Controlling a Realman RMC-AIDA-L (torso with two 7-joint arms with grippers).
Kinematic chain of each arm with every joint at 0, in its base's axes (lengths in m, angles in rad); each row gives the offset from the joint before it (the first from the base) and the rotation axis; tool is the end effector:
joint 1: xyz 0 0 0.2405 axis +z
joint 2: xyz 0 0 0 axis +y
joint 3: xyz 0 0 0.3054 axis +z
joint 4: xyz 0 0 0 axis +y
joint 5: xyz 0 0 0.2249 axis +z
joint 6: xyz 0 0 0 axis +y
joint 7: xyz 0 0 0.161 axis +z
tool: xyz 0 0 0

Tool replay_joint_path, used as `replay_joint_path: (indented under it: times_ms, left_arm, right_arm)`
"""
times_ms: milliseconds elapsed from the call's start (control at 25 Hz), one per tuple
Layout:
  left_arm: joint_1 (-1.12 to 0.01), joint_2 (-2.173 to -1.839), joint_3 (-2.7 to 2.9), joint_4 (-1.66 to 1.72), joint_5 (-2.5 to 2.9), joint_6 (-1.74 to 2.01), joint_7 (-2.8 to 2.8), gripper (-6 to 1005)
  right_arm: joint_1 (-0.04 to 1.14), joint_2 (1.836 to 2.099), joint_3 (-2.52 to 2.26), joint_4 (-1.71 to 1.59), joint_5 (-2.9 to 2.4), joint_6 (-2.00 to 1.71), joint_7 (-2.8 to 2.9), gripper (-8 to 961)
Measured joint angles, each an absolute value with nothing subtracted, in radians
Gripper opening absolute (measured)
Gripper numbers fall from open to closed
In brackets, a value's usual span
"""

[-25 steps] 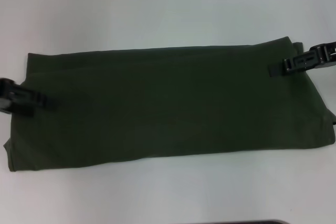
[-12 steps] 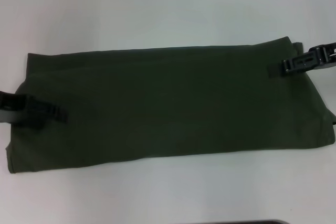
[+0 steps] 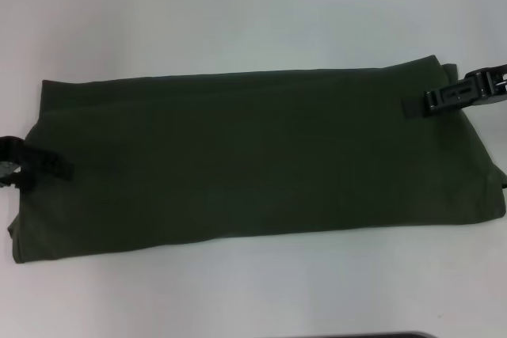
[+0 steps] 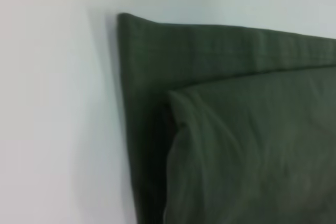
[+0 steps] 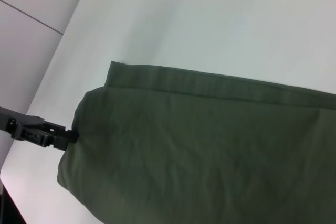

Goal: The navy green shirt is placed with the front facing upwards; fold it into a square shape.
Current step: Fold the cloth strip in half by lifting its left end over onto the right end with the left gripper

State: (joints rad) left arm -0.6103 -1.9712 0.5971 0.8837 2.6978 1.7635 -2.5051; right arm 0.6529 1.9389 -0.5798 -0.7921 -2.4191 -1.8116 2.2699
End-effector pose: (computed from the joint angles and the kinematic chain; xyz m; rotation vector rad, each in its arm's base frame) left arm -0.3588 0.3603 0.0407 -2.2113 -1.9621 0.1427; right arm 0.3118 0.3821 0.0399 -2.5831 1.6794 0.2417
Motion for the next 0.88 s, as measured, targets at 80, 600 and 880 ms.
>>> replay_joint_path:
  times_ms: [80, 600, 880]
  left_arm:
    - [-0.609, -1.966, 0.596, 0.885, 2.698, 1.763, -2.509, 850]
    - [-0.586, -1.928, 0.468, 0.936, 2.701, 1.889, -2.543, 846]
    - [-0.584, -1.943, 0.474, 0.909, 2.756, 1.827, -2.57, 844]
  right_arm:
    - [0.653, 1.939, -0.58, -0.792, -2.419, -1.812, 2.27, 718]
    - [0.653, 1.935, -0.58, -0.793, -2.419, -1.808, 2.266, 716]
    - [0.65, 1.933, -0.58, -0.793, -2.419, -1.802, 2.27, 717]
